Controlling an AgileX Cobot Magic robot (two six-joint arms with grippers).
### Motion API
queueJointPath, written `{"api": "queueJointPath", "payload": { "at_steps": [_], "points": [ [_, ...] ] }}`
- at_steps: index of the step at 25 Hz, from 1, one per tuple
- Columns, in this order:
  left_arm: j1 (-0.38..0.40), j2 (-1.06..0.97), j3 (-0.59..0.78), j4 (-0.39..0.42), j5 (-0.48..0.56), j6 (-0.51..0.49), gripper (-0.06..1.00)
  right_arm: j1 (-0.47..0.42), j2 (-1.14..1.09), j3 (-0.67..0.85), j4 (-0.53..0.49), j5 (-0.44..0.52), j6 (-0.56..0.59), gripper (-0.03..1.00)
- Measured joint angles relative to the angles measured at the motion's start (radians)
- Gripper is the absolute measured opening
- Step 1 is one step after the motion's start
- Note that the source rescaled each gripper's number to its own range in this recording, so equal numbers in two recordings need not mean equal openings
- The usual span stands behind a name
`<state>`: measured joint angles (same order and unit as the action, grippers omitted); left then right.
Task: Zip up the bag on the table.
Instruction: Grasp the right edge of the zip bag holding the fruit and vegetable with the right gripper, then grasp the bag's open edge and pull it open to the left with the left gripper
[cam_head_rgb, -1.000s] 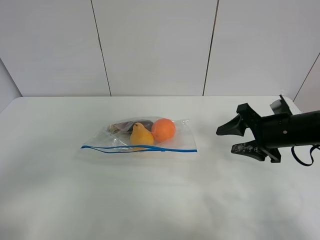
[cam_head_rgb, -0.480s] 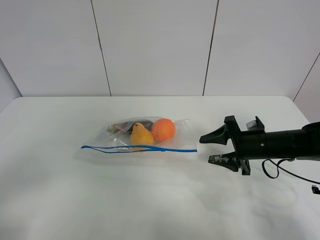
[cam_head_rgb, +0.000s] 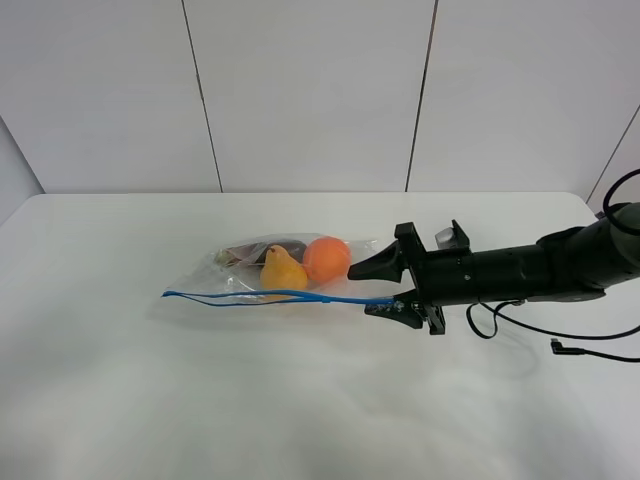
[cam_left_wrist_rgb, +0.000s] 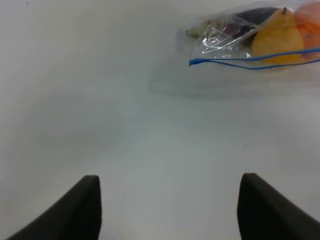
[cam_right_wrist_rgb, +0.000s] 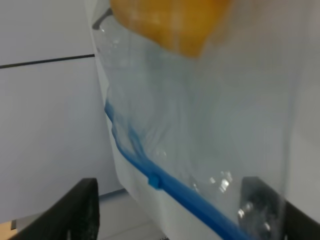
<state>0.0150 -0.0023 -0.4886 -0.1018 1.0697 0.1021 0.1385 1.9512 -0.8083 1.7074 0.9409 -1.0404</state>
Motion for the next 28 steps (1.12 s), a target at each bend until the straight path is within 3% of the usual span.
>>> {"api": "queueJointPath", "payload": {
  "at_steps": [9,11,14,15,17,28],
  "points": [
    [0.000,0.000,0.000,0.000,0.000,0.000,1.00,0.015,0.000,-0.020,-0.012,-0.035,0.034,0.66],
    [0.000,0.000,0.000,0.000,0.000,0.000,1.00,0.015,0.000,-0.020,-0.017,-0.035,0.034,0.50],
    [0.000,0.000,0.000,0.000,0.000,0.000,1.00,0.015,0.000,-0.020,-0.020,-0.035,0.012,0.11],
    [0.000,0.000,0.000,0.000,0.000,0.000,1.00,0.015,0.000,-0.020,-0.020,-0.035,0.005,0.05],
    [0.000,0.000,0.000,0.000,0.000,0.000,1.00,0.015,0.000,-0.020,-0.020,-0.035,0.000,0.00],
    [0.000,0.000,-0.013,-0.001,-0.002,0.000,1.00,0.015,0.000,-0.020,-0.026,-0.035,-0.001,0.00]
  ]
}}
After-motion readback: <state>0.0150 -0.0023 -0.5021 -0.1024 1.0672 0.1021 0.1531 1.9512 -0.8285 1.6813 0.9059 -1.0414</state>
